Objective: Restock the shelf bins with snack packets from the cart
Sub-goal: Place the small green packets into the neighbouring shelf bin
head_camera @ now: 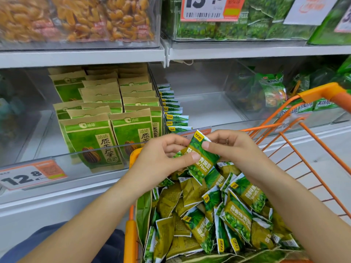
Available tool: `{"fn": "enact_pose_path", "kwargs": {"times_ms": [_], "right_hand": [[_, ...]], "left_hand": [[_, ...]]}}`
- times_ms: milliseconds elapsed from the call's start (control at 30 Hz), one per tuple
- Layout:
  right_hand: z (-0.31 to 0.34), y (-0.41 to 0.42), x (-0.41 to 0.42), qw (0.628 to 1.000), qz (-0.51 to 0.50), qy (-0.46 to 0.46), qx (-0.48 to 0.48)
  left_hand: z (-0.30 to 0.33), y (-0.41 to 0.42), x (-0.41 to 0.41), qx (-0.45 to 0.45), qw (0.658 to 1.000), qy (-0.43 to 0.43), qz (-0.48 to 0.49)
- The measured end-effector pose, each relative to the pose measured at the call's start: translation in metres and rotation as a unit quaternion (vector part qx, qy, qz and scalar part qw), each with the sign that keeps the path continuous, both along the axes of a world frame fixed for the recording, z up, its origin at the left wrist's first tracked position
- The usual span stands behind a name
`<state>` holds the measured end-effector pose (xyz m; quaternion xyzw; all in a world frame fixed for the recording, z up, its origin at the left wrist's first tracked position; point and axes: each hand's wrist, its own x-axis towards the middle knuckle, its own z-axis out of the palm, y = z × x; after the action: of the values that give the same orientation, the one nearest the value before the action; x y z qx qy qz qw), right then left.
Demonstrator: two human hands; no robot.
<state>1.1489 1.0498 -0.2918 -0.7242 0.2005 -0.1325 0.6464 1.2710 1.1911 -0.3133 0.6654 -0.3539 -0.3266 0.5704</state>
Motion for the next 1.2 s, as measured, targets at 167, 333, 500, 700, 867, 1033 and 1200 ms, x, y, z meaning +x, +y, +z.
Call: {"fn": "enact_pose_path", "kwargs": {"times_ms": [167,333,500,700,867,1033,1200], "right_hand": [[-0.007,0.001,0.003,0.999,-0.044,-0.021,-0.007],[-0.007,0.001,0.005,0.995,-0.08,-0.052,0.001],[0.0,-0.006,-0.003,0.994,0.059,0.075,-0.054],[0.008,-0.025,0.008,0.985,-0.067,0.029,-0.155],[0.031,-0.056,0.061,0.912,-0.004,0.133,-0.388],[0.021,-0.078,0.106,0.901,0.132,0.311,-0.271],[-0.004,-0.08,0.119,0.874,0.162,0.389,-0.244]], "left_hand": [[-0.001,0.0,-0.005,0.016,0.994,-0.105,0.025],[-0.002,-0.003,-0.006,-0.02,0.998,0.058,0.033],[-0.002,-0.002,-0.007,-0.024,0.998,0.03,0.047],[-0.01,0.009,0.032,0.026,0.827,-0.56,0.052],[-0.019,0.007,0.044,0.046,0.794,-0.606,0.027],[-0.019,0.01,0.042,0.058,0.804,-0.591,0.013],[-0.021,0.011,0.046,0.075,0.801,-0.595,0.004]]}}
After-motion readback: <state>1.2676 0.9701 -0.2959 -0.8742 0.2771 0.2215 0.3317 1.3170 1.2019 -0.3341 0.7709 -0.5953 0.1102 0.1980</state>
